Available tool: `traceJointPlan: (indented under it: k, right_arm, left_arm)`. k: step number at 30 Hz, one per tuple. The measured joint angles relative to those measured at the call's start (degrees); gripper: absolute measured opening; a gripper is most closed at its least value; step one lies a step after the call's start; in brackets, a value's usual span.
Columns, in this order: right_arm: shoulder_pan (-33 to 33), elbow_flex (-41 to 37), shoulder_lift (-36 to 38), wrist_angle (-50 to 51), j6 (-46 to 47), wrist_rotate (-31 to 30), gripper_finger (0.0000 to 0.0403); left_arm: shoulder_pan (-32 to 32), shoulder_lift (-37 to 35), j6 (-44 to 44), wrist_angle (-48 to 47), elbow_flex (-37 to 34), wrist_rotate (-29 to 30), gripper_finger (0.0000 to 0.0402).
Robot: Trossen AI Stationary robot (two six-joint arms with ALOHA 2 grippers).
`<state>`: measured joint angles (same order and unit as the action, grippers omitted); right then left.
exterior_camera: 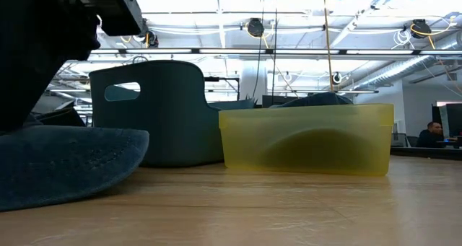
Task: Pick & Place hat
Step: Put the blue cap into the yellow bin
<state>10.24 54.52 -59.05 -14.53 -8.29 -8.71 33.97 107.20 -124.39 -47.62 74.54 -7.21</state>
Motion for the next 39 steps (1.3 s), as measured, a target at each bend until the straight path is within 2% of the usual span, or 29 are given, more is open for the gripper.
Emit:
traceJointPlan:
  k: [4,7,10,17,18,33,39]
  right_arm:
    - [0.0,0.0,0.0,0.3,0.0,0.0,0.0196]
    - [0.0,0.0,0.0,0.2,-0.1,0.0,0.0196]
    - [0.0,0.0,0.0,0.2,-0.9,-0.1,0.0196]
    - [0.0,0.0,0.0,0.2,-1.4,-0.2,0.0196]
    - [0.0,0.0,0.0,0.2,-1.4,-0.2,0.0196]
    - [0.0,0.0,0.0,1.4,-1.4,-0.2,0.0196]
    - [0.0,0.0,0.0,5.9,0.2,0.0,0.0196]
  left_arm:
    - [-0.3,0.6,2.1,1.3,0.0,-0.3,0.0241]
    - [-0.4,0.5,2.4,0.6,0.0,-0.3,0.0221]
    - [-0.4,0.5,3.4,-0.1,0.0,-0.3,0.0173]
    - [-0.4,0.5,6.8,0.0,0.0,1.0,0.0024]
    - [-0.4,0.5,7.3,0.0,0.0,1.2,0.0014]
    - [-0.4,0.5,10.9,0.8,0.0,1.1,0.0004]
    - [-0.4,0.5,15.7,0.8,1.2,-2.2,0.0002]
